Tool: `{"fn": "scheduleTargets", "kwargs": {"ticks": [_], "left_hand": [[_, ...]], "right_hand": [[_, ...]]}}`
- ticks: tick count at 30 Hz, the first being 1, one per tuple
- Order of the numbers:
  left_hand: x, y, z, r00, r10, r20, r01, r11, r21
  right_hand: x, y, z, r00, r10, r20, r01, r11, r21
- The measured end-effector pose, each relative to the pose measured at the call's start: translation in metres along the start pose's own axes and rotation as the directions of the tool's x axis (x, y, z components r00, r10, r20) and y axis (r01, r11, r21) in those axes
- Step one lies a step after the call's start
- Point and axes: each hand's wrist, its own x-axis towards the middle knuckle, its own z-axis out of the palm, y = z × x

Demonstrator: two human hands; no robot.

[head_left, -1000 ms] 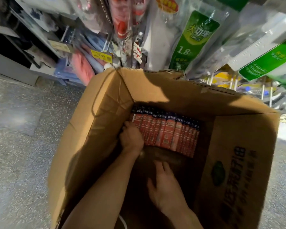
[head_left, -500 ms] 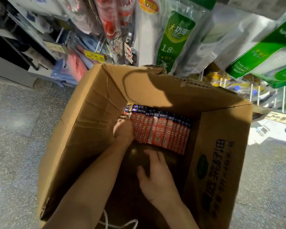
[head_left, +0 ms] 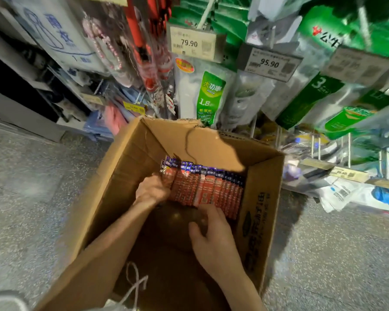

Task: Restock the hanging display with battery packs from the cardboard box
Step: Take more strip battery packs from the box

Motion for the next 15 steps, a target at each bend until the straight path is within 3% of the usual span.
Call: {"fn": "scheduleTargets", "kwargs": {"ticks": [3,6,10,12,15], "left_hand": [[-0.043,-0.013,-0.031,0.996,0.085,0.031,-0.077,0.974,-0.211],[-0.105,-0.015,-0.057,0.986,0.166,-0.023,-0.161,0.908,-0.386],[-0.192,-0.008,-0.073,0.963,0.25,-0.105,-0.258,0.725,-0.638],[-0.221,-0.002,-0.076,0.94,0.293,-0.176,-0.33,0.643,-0.691],[-0.257,0.008,-0.077,0.917,0.324,-0.231,-0.39,0.617,-0.683]], "right_hand": [[-0.014,-0.019,-0.007,0.996,-0.08,-0.043,0.078,0.995,-0.056],[-0.032,-0.037,-0.009,0.988,-0.123,-0.093,0.121,0.992,-0.031],[-0.059,-0.065,-0.02,0.998,-0.063,0.002,0.063,0.997,0.036],[-0.074,-0.074,-0.031,0.999,-0.026,0.032,0.024,0.997,0.076],[-0.099,-0.081,-0.046,0.999,0.023,0.028,-0.029,0.971,0.236]]}}
